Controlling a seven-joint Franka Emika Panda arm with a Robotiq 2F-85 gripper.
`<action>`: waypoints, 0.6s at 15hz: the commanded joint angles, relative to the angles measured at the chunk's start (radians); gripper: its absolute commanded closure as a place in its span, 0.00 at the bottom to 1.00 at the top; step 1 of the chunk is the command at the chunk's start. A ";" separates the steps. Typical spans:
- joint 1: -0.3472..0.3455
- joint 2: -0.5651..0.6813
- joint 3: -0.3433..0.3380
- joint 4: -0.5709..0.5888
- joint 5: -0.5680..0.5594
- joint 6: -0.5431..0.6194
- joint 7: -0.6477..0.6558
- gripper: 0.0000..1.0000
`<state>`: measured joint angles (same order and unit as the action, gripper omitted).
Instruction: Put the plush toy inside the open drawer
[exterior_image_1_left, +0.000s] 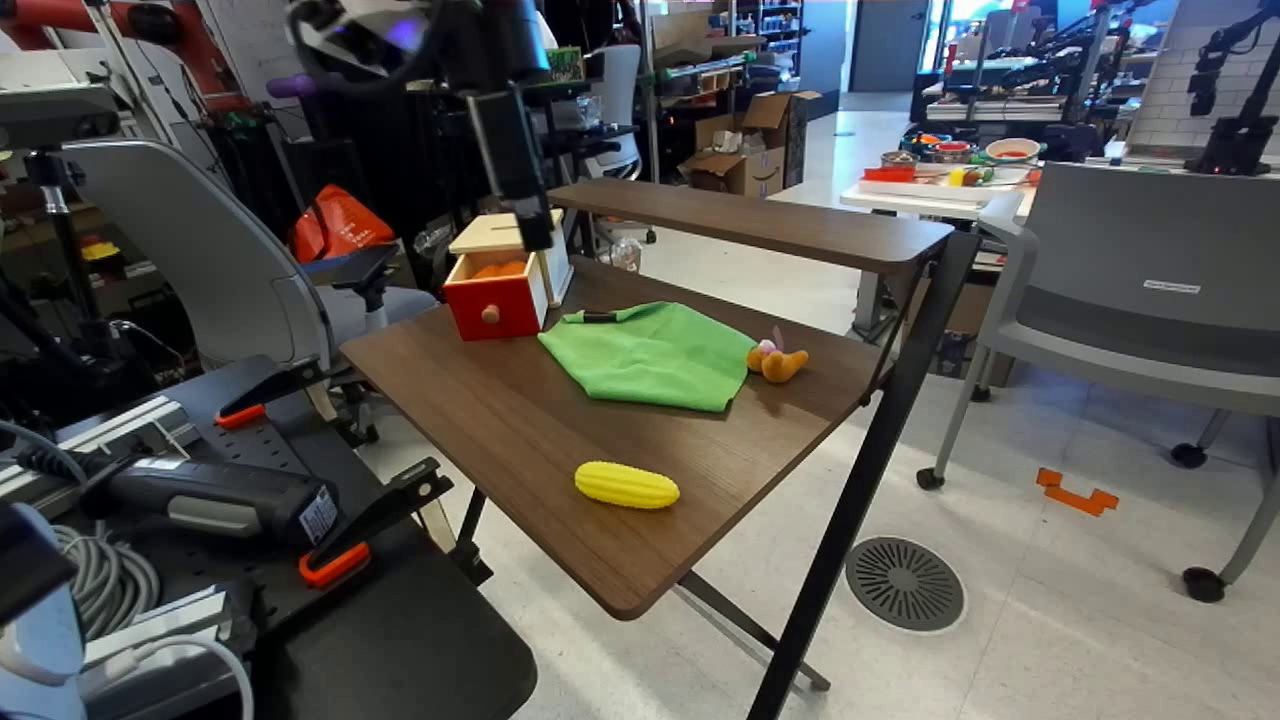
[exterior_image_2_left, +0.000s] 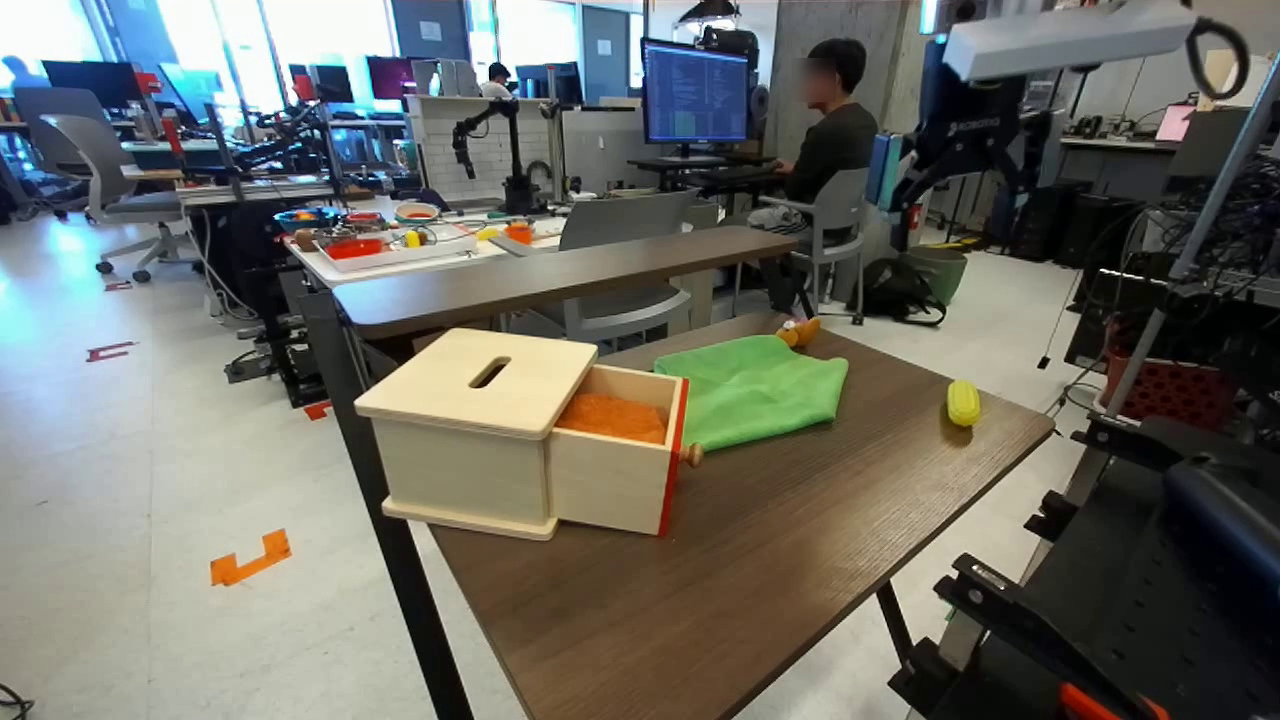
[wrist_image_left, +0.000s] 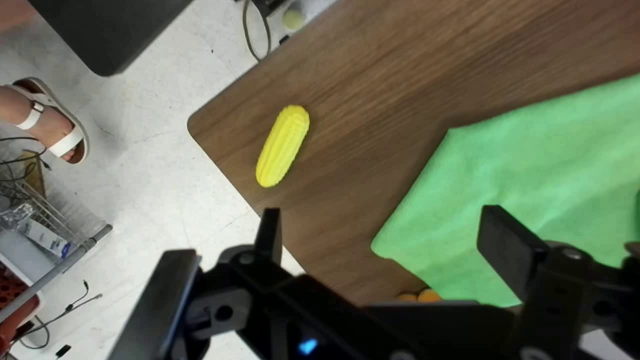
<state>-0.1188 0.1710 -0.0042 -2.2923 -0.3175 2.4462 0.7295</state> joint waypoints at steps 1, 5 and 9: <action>0.067 0.224 -0.100 0.220 -0.076 0.047 0.067 0.00; 0.099 0.440 -0.153 0.444 -0.008 0.072 0.003 0.00; 0.123 0.606 -0.181 0.632 0.030 0.096 -0.016 0.00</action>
<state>-0.0245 0.6502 -0.1484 -1.8136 -0.3334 2.5227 0.7508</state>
